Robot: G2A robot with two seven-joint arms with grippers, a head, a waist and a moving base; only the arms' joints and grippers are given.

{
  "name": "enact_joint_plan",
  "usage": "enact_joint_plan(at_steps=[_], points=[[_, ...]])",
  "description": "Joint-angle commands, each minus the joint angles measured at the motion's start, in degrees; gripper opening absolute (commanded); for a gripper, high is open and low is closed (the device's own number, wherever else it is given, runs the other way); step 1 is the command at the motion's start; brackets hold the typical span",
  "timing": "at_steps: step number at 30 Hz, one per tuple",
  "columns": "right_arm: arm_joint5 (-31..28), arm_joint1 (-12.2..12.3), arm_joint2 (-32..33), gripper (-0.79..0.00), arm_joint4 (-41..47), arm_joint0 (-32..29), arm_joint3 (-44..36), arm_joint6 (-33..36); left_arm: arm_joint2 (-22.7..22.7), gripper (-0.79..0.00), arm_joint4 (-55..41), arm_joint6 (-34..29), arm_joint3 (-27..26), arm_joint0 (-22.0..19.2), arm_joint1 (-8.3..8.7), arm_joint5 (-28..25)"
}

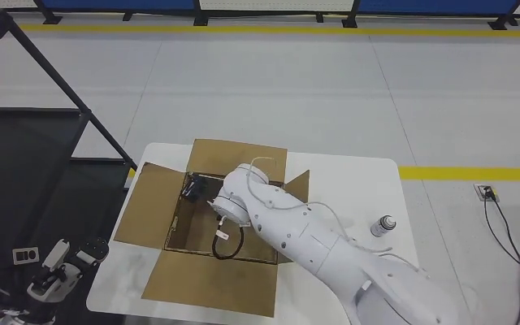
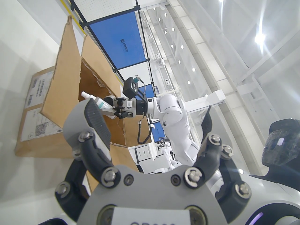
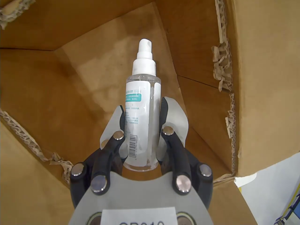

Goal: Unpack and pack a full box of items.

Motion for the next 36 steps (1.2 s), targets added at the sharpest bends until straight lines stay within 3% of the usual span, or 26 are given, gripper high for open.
enact_joint_plan(at_steps=[1, 8, 15, 28, 30, 31, 32, 36], points=[[0.05, 0.05, 0.02, -0.785, -0.05, -0.01, -0.18, 0.03, 0.0, 0.0, 0.0, 0.0, 0.0, 0.0, 0.0, 0.0], [0.23, 0.07, 0.13, -0.785, -0.06, -0.18, -0.1, -0.46, 0.0, 0.0, 0.0, 0.0, 0.0, 0.0, 0.0, 0.0], [-0.97, 0.32, 2.18, -0.785, -0.68, -2.51, 6.24, -8.94, 0.0, 0.0, 0.0, 0.0, 0.0, 0.0, 0.0, 0.0], [-7.86, -4.93, 1.43, -0.785, 1.07, -2.75, 21.68, -15.91, 0.0, 0.0, 0.0, 0.0, 0.0, 0.0, 0.0, 0.0], [-8.49, -5.73, 1.24, -0.517, 0.93, -2.54, 23.35, -16.03, 0.0, 0.0, 0.0, 0.0, 0.0, 0.0, 0.0, 0.0], [-9.1, -6.09, 1.19, -0.231, 0.9, -2.42, 24.03, -16.15, 0.0, 0.0, 0.0, 0.0, 0.0, 0.0, 0.0, 0.0], [-9.39, -6.43, 1.12, -0.028, 0.78, -2.28, 24.76, -16.14, 0.0, 0.0, 0.0, 0.0, 0.0, 0.0, 0.0, 0.0], [-9.6, -7.65, 1.15, 0.0, 0.69, -1.92, 26.48, -16.7, 0.0, 0.0, 0.0, 0.0, 0.0, 0.0, 0.0, 0.0]])
